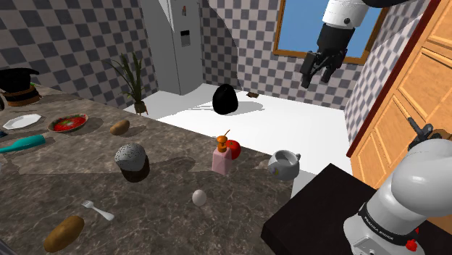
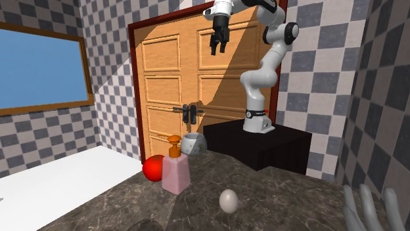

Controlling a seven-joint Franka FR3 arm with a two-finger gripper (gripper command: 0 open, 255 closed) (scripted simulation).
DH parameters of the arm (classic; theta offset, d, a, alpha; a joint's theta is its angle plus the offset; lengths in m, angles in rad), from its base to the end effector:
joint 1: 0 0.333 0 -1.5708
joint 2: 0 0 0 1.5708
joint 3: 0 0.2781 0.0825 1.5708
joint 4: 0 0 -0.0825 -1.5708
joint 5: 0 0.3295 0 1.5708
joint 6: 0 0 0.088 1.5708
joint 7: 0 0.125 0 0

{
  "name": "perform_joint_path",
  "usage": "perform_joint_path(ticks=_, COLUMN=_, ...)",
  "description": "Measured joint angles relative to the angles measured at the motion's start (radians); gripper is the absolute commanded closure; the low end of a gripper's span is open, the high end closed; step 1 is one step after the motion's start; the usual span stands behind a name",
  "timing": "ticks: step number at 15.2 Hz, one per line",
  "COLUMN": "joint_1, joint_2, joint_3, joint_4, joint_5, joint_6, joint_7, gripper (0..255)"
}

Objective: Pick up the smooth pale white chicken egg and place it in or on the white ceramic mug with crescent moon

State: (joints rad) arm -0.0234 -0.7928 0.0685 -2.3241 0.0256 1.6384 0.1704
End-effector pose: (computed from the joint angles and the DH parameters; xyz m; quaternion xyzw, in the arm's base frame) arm 0.2865 0.0215 0.5668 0.9960 -0.0716 0.0538 0.0063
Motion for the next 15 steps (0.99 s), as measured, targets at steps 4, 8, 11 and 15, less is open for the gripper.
perform_joint_path(ticks=4, joint_1=0.004, joint_2=0.017, joint_3=0.013, joint_4=-0.050, joint_5=0.029, joint_6=0.055, joint_7=0.031, gripper=0)
perform_joint_path(ticks=8, joint_1=0.010, joint_2=0.087, joint_3=0.035, joint_4=-0.106, joint_5=0.082, joint_6=0.162, joint_7=0.081, gripper=0)
perform_joint_path(ticks=11, joint_1=0.018, joint_2=0.149, joint_3=0.054, joint_4=-0.146, joint_5=0.125, joint_6=0.252, joint_7=0.117, gripper=0)
perform_joint_path(ticks=15, joint_1=0.033, joint_2=0.246, joint_3=0.079, joint_4=-0.199, joint_5=0.185, joint_6=0.388, joint_7=0.154, gripper=0)
